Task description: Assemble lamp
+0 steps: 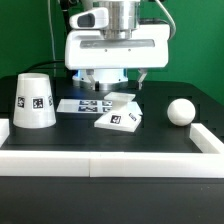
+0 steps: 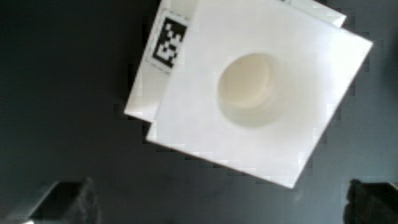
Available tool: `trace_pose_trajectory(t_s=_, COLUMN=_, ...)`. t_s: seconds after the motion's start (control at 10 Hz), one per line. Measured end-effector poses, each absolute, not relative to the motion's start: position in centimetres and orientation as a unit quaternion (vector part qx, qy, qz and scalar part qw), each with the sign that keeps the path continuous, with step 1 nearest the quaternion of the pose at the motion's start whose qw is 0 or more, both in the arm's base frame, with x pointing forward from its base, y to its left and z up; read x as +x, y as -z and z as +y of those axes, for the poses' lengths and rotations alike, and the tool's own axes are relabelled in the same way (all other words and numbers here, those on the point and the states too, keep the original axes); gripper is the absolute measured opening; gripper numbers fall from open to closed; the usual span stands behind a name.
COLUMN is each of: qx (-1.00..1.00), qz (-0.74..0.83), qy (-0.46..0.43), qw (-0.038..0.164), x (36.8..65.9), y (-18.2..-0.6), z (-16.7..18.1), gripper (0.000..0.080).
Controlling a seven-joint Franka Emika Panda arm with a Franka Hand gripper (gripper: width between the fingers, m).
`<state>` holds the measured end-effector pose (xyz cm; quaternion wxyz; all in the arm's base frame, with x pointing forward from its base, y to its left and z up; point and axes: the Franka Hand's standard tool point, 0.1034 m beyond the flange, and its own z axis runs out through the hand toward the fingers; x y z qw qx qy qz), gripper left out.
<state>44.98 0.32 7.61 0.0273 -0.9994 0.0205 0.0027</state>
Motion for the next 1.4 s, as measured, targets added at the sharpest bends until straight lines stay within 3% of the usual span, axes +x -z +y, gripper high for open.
trace_pose_trajectory(t_s=0.5, qx=-0.987, qz=0.156, qy=-0.017, qw=0.031, x=44.4, y=-6.6, z=1.1, gripper=0.0699)
trace_pose_trajectory(t_s=1.2, qx=-0.991, qz=0.129, qy=-0.023, qw=0.03, x=43.4, y=-5.1, z=1.3, gripper=0.0699)
trace_pose_trajectory(t_s=1.3, qx=-0.992, qz=0.117, qy=-0.023, qw=0.03, x=43.4, y=-5.0, z=1.3, gripper=0.0572)
trace_pose_trajectory(t_s=1.4, qx=-0.993, qz=0.11, qy=-0.022, qw=0.03, x=43.4, y=-5.0, z=1.3, gripper=0.0572)
